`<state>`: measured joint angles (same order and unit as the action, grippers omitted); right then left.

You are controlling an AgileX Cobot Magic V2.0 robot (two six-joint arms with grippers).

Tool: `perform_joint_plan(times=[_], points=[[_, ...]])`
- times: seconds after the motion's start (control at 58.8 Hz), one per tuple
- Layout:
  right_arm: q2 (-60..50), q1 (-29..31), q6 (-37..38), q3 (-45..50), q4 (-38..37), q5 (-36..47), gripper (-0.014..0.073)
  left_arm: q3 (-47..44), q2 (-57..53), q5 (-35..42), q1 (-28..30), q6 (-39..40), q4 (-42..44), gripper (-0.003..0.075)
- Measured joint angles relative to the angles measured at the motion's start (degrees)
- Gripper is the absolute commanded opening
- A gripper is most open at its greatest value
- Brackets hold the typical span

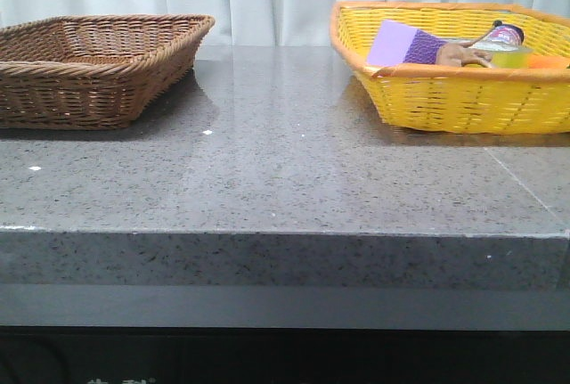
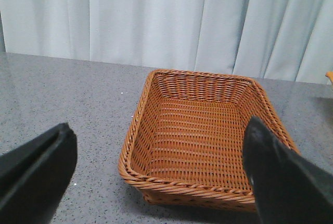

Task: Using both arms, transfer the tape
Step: 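Lower the right gripper into the tape roll's hole and grasp it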

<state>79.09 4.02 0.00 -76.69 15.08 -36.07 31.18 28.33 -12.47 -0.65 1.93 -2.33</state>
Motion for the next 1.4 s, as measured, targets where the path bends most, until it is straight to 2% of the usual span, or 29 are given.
perform_joint_plan(times=[0.238, 0.493, 1.191, 1.259, 1.395], points=[[15.13, -0.11, 0.0, -10.22, 0.0, -3.37, 0.0452, 0.0, 0.13, 0.0, 0.0, 0.0, 0.0, 0.0638], [24.38, -1.64, -0.39, -13.51, 0.0, -4.5, 0.0452, 0.0, 0.13, 0.0, 0.0, 0.0, 0.0, 0.0638], [28.44, -2.03, -0.75, -13.78, -0.85, -1.66, 0.0451, 0.0, 0.13, 0.0, 0.0, 0.0, -0.04, 0.0638], [28.96, -2.03, -0.75, -13.78, -0.85, -1.66, 0.041, 0.0, 0.13, 0.0, 0.0, 0.0, -0.04, 0.0638], [29.2, -2.03, -0.75, -13.78, -1.24, -1.9, 0.0241, 0.0, 0.13, 0.0, 0.0, 0.0, -0.04, 0.0638]])
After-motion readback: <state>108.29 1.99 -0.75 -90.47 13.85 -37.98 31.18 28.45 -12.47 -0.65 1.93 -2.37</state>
